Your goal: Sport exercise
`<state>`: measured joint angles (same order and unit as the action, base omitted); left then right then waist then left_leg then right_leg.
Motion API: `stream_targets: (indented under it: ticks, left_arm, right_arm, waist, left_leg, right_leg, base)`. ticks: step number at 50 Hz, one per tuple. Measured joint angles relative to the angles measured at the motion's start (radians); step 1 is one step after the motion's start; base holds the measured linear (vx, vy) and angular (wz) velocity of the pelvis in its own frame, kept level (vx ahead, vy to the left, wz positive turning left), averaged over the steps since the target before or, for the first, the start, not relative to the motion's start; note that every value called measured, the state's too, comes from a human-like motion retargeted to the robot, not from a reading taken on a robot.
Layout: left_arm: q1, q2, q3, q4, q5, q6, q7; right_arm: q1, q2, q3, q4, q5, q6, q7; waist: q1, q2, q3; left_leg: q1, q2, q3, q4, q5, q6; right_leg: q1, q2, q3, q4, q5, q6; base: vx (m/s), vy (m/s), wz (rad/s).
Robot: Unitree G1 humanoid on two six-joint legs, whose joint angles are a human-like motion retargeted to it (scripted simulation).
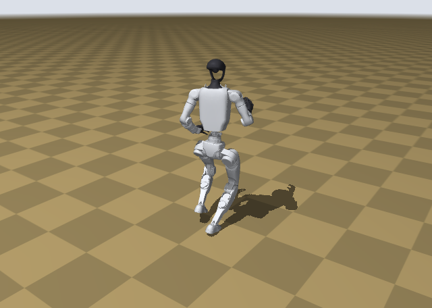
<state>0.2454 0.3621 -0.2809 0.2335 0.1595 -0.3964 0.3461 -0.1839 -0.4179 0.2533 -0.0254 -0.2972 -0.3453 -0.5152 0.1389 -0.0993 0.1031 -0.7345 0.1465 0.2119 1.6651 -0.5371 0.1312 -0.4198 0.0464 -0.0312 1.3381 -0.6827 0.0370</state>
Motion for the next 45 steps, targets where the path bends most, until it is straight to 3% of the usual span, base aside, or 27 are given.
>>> stream_targets:
  ticks: [5,8,12,17,22,25,28,31,34,37,40,45]
  left_arm:
    - [0.047,0.008,0.004,-0.047,-0.032,-0.034,-0.004]
    - [0.046,0.011,0.008,-0.084,-0.044,-0.044,0.011]
    - [0.005,0.018,0.004,-0.133,-0.03,-0.057,0.046]
    - [-0.155,0.054,0.015,-0.174,0.044,-0.052,0.138]
    - [-0.323,0.052,0.042,-0.222,0.11,-0.03,0.233]
    - [-0.365,0.032,0.067,-0.268,0.106,-0.026,0.251]
    - [-0.369,0.01,0.07,-0.299,0.083,-0.052,0.237]
    - [-0.349,0.0,0.048,-0.302,0.06,-0.088,0.207]
    - [-0.318,-0.003,0.013,-0.285,0.045,-0.108,0.172]
    - [-0.263,-0.013,-0.023,-0.24,0.035,-0.1,0.127]
    - [-0.191,-0.023,-0.045,-0.17,0.033,-0.063,0.083]
    - [-0.109,-0.018,-0.028,-0.046,0.036,0.014,0.022]
  right_arm:
    - [0.069,0.021,0.042,0.057,0.001,-0.024,0.055]
    - [0.11,0.027,0.057,0.099,-0.013,-0.033,0.076]
    - [0.179,0.043,0.07,0.155,-0.036,-0.028,0.086]
    - [0.238,0.061,0.069,0.278,-0.095,0.007,0.078]
    - [0.334,0.039,0.074,0.391,-0.14,0.022,0.096]
    - [0.408,0.006,0.079,0.39,-0.116,0.013,0.122]
    - [0.47,-0.015,0.077,0.365,-0.067,0.005,0.149]
    - [0.511,-0.021,0.065,0.332,-0.016,-0.006,0.169]
    - [0.512,-0.013,0.051,0.292,0.017,-0.018,0.174]
    - [0.457,0.002,0.049,0.241,0.028,-0.03,0.162]
    - [0.354,0.013,0.047,0.182,0.02,-0.034,0.139]
    - [0.082,0.003,0.018,0.095,-0.034,0.006,0.074]
  waist:
    - [-0.053,-0.093,-0.054]
    - [-0.108,-0.155,-0.075]
    - [-0.152,-0.197,-0.067]
    - [-0.17,-0.197,-0.002]
    - [-0.214,-0.179,0.019]
    - [-0.237,-0.121,0.001]
    - [-0.258,-0.053,-0.027]
    - [-0.258,0.017,-0.059]
    - [-0.23,0.087,-0.082]
    - [-0.193,0.131,-0.083]
    - [-0.151,0.143,-0.061]
    - [-0.068,0.118,0.0]
  left_leg:
    - [0.001,-0.208,0.085,-0.442,0.039,-0.082]
    - [0.039,-0.334,0.112,-0.636,0.073,-0.089]
    - [0.066,-0.405,0.113,-0.583,0.007,-0.026]
    - [0.169,-0.432,0.071,-0.439,-0.216,0.104]
    - [0.329,-0.448,0.028,-0.463,-0.291,0.119]
    - [0.456,-0.398,0.002,-0.527,-0.254,0.053]
    - [0.549,-0.315,-0.015,-0.556,-0.15,-0.051]
    - [0.585,-0.218,-0.036,-0.517,-0.009,-0.143]
    - [0.579,-0.109,-0.057,-0.402,0.098,-0.188]
    - [0.561,-0.022,-0.074,-0.226,0.159,-0.185]
    - [0.521,0.047,-0.086,-0.019,0.182,-0.148]
    - [0.327,0.119,-0.123,0.251,0.111,-0.032]
  right_leg:
    - [0.033,-0.169,0.017,0.045,0.214,0.134]
    - [0.05,-0.293,0.021,0.131,0.262,0.157]
    - [0.081,-0.389,0.025,0.309,0.267,0.14]
    - [0.036,-0.399,0.072,0.536,0.295,0.096]
    - [-0.151,-0.383,0.116,0.619,0.187,0.025]
    - [-0.255,-0.313,0.078,0.513,0.11,-0.006]
    - [-0.311,-0.216,0.006,0.298,0.056,-0.008]
    - [-0.335,-0.096,-0.05,0.049,0.046,0.018]
    - [-0.336,0.021,-0.091,-0.126,0.067,0.029]
    - [-0.318,0.092,-0.118,-0.125,0.061,-0.011]
    - [-0.284,0.127,-0.121,-0.019,-0.013,-0.092]
    - [-0.175,0.14,-0.078,0.074,-0.153,-0.174]
  base:
    - [0.02,0.08,0.07]
    - [0.0,0.07,0.09]
    - [-0.01,0.03,-0.15]
    - [-0.01,0.06,-0.41]
    - [-0.02,0.02,-0.41]
    - [0.06,-0.01,-0.65]
    - [0.09,-0.07,-0.61]
    - [0.04,-0.1,-0.56]
    - [-0.03,-0.08,-0.66]
    - [-0.05,-0.06,-0.63]
    - [-0.04,-0.05,-0.55]
    - [-0.04,-0.07,-0.3]
